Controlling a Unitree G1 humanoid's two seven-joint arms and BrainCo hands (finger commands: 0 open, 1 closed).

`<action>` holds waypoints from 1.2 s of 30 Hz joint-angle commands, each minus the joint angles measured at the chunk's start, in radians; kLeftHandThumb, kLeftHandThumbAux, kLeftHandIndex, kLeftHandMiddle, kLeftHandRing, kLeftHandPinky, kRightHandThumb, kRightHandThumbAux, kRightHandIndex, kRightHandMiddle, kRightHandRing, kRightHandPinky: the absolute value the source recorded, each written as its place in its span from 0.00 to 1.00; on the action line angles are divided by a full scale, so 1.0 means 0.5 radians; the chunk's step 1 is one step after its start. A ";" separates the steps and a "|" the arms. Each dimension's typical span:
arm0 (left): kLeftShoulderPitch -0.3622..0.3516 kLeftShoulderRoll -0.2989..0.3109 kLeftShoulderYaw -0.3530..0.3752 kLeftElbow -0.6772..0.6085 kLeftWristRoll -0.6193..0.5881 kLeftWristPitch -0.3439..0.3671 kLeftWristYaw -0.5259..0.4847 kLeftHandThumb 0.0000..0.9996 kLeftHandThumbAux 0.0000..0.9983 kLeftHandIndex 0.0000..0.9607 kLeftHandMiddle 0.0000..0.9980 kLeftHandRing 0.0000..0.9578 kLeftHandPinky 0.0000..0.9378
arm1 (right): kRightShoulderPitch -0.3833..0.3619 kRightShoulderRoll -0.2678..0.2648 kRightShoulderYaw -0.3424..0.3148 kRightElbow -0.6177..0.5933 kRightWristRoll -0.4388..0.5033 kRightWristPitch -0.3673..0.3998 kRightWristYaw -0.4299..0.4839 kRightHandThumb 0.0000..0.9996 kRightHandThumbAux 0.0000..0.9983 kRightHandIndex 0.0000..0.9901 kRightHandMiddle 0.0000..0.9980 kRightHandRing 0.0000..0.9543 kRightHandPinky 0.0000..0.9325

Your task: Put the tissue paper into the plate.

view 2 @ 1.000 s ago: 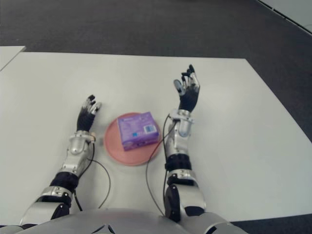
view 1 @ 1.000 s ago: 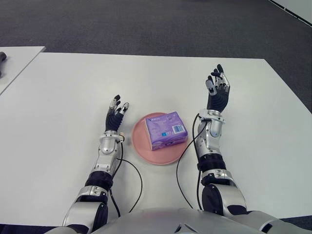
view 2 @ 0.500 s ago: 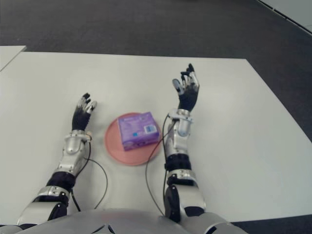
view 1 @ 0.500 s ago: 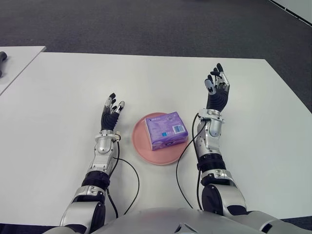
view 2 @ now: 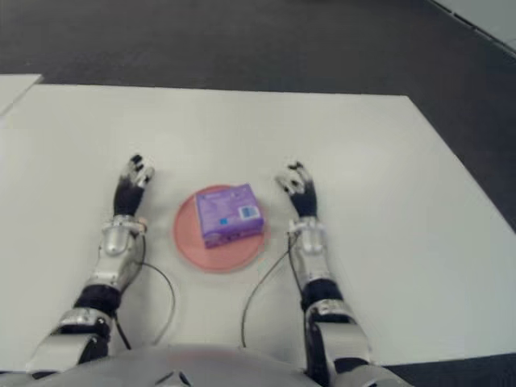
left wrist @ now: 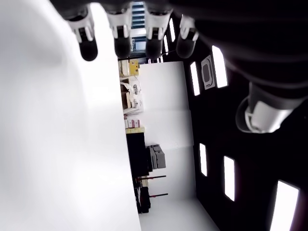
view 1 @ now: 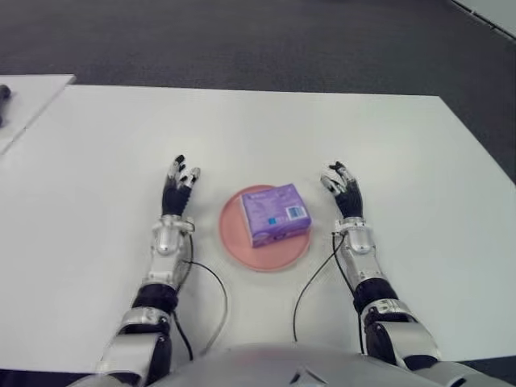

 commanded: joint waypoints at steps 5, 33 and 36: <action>0.019 0.002 0.008 -0.011 -0.014 0.022 -0.015 0.00 0.45 0.00 0.00 0.00 0.00 | 0.089 0.011 -0.038 0.142 0.083 0.115 0.060 0.11 0.55 0.00 0.00 0.00 0.00; 0.040 0.003 -0.002 -0.065 -0.029 0.067 -0.018 0.00 0.48 0.00 0.00 0.00 0.00 | 0.072 0.030 -0.086 0.329 0.165 -0.149 0.114 0.05 0.60 0.00 0.00 0.00 0.00; 0.040 0.001 -0.003 -0.066 -0.030 0.070 -0.018 0.00 0.48 0.00 0.00 0.00 0.00 | 0.074 0.029 -0.087 0.329 0.171 -0.156 0.125 0.05 0.59 0.00 0.00 0.00 0.00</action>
